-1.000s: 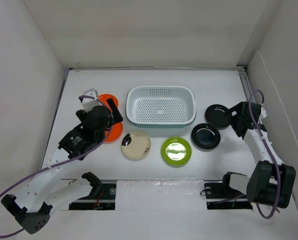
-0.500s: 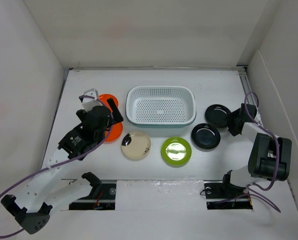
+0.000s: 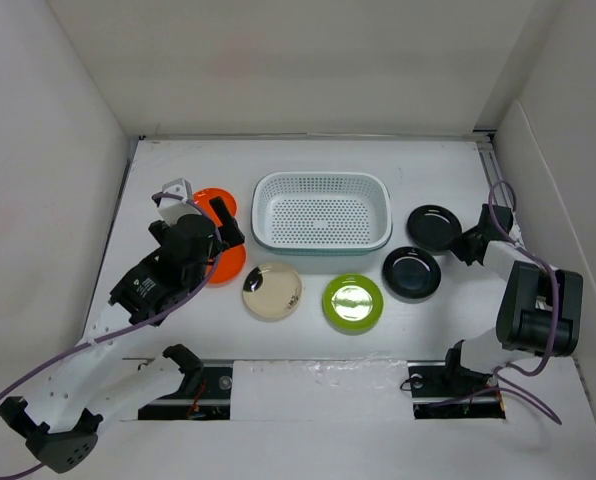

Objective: Place the plates into the plastic bin on the countertop

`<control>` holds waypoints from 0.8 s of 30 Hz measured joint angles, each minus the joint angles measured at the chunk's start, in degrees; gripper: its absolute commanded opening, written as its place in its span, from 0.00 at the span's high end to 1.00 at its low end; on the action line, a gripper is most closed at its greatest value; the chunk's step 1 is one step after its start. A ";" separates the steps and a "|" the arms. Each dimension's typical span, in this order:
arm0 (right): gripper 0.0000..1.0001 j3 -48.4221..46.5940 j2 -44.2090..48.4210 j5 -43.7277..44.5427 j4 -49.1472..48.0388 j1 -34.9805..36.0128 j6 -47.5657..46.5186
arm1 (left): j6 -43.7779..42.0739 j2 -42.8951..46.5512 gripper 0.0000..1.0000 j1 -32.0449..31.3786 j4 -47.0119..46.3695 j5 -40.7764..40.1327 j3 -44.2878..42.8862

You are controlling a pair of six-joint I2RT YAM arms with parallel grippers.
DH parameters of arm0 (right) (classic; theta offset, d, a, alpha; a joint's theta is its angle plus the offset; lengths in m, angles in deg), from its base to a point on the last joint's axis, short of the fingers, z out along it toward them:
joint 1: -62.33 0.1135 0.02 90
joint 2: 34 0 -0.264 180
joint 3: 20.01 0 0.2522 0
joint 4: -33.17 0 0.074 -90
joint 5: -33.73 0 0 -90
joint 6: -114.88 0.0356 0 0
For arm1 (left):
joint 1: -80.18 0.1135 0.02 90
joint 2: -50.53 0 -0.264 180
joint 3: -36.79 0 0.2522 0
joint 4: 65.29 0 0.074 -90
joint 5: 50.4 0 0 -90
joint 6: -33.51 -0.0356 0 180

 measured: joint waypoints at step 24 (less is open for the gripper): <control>1.00 0.37 9.11 -0.68 0.04 0.07 3.50 | 1.03 -0.72 0.00 0.00 0.33 2.69 -0.09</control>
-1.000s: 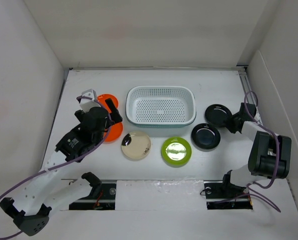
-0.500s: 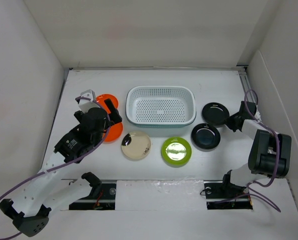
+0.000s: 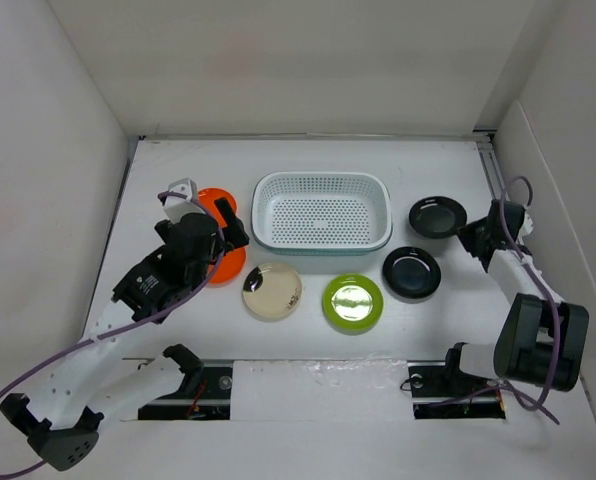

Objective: Place the plates into the plastic bin on the countertop

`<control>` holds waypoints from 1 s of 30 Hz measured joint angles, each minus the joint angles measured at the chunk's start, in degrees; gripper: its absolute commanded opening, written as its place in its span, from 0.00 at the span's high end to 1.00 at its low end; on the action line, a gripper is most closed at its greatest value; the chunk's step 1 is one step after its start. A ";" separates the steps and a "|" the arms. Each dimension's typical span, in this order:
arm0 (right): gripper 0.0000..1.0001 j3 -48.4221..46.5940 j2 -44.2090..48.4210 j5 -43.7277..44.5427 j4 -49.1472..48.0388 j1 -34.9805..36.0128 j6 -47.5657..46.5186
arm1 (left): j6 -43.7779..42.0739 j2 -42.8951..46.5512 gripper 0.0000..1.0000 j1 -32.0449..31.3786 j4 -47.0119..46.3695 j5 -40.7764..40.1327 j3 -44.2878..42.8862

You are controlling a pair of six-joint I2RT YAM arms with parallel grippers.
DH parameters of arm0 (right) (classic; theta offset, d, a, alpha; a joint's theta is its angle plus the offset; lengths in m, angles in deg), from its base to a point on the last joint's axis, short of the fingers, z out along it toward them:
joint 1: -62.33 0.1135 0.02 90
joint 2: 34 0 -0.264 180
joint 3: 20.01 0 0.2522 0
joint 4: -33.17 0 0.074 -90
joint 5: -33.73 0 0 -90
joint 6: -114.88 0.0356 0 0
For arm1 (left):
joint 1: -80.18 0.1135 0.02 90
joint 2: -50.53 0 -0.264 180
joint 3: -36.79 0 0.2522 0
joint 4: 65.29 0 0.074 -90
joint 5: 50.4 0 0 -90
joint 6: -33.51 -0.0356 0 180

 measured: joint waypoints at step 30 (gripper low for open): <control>1.00 -20.46 0.28 -4.74 3.82 25.20 -4.74 | -1.90 -24.50 0.00 -1.90 -20.37 23.04 -12.61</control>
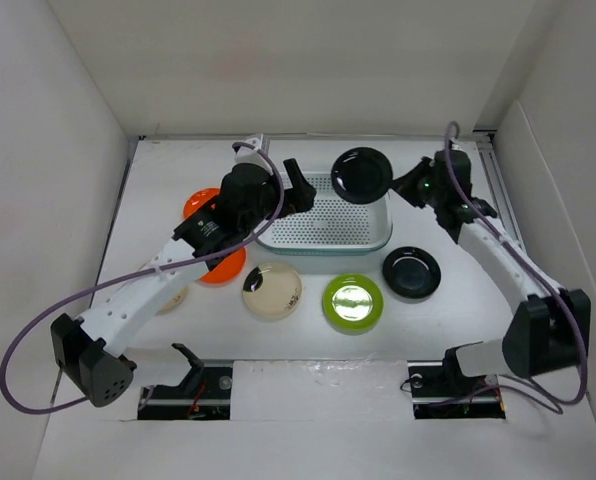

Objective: Place the plates into the plastic bin on the countertop

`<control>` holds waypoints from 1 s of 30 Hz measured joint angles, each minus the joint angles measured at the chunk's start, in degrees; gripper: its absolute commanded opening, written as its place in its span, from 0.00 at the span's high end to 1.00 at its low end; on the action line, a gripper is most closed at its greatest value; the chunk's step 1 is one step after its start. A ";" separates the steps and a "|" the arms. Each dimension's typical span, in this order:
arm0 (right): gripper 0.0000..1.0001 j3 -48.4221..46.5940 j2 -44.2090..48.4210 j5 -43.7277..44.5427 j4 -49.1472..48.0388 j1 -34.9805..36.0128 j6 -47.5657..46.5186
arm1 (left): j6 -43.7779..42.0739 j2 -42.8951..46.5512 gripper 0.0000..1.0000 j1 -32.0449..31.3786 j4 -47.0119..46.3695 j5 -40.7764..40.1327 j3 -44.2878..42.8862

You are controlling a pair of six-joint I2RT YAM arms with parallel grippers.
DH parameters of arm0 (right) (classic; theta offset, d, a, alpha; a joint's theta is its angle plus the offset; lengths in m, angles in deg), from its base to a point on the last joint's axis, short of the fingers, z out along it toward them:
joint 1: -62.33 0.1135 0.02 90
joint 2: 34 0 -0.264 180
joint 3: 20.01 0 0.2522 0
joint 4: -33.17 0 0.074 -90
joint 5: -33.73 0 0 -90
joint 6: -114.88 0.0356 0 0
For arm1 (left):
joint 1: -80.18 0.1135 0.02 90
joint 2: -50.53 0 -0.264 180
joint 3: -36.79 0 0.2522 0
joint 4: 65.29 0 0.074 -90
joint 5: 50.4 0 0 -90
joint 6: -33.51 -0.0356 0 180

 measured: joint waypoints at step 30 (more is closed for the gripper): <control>0.96 -17.75 -33.24 2.47 4.66 10.97 -4.72 | 1.42 -9.07 0.00 37.83 14.05 2.73 -11.04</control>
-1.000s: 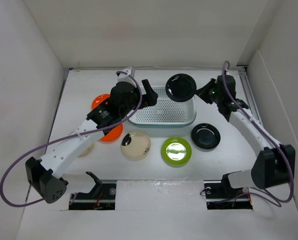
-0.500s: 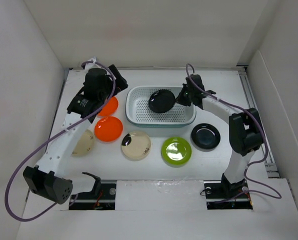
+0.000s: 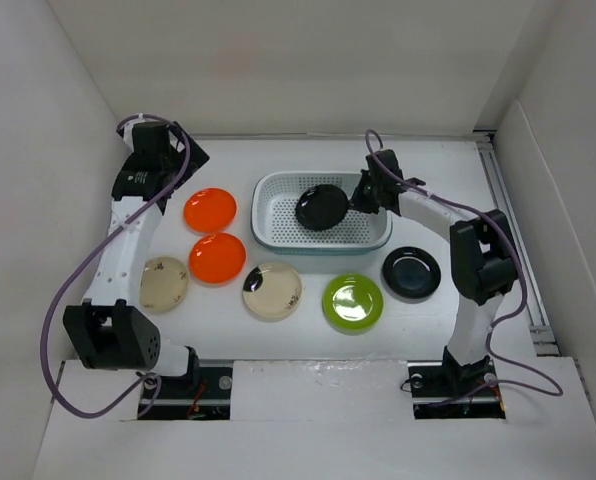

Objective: Place the plates into the plastic bin on the countertop

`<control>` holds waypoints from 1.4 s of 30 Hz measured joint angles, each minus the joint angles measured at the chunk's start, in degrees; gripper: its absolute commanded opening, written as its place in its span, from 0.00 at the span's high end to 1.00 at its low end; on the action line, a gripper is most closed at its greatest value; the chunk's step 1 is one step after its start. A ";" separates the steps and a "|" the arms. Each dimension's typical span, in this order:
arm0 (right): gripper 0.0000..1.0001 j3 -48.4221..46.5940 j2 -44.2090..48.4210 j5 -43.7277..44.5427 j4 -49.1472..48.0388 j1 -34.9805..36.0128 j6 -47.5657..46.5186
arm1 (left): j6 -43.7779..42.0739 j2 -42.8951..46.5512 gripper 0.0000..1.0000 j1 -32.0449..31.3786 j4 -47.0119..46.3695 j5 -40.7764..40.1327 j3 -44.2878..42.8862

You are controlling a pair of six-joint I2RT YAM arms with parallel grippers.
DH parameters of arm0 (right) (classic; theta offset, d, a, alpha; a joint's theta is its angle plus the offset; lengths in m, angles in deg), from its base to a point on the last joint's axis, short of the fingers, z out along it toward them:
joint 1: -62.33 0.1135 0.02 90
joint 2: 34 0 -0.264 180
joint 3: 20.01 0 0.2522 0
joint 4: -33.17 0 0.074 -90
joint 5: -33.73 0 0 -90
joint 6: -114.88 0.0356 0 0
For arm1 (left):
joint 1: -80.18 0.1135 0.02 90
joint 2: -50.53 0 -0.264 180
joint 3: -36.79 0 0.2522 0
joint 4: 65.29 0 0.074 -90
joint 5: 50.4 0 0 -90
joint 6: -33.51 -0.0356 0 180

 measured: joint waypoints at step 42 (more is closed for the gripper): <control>0.03 10.80 43.91 -10.47 0.31 6.36 -4.42 | -4.81 -31.76 0.67 12.31 -9.03 10.95 5.38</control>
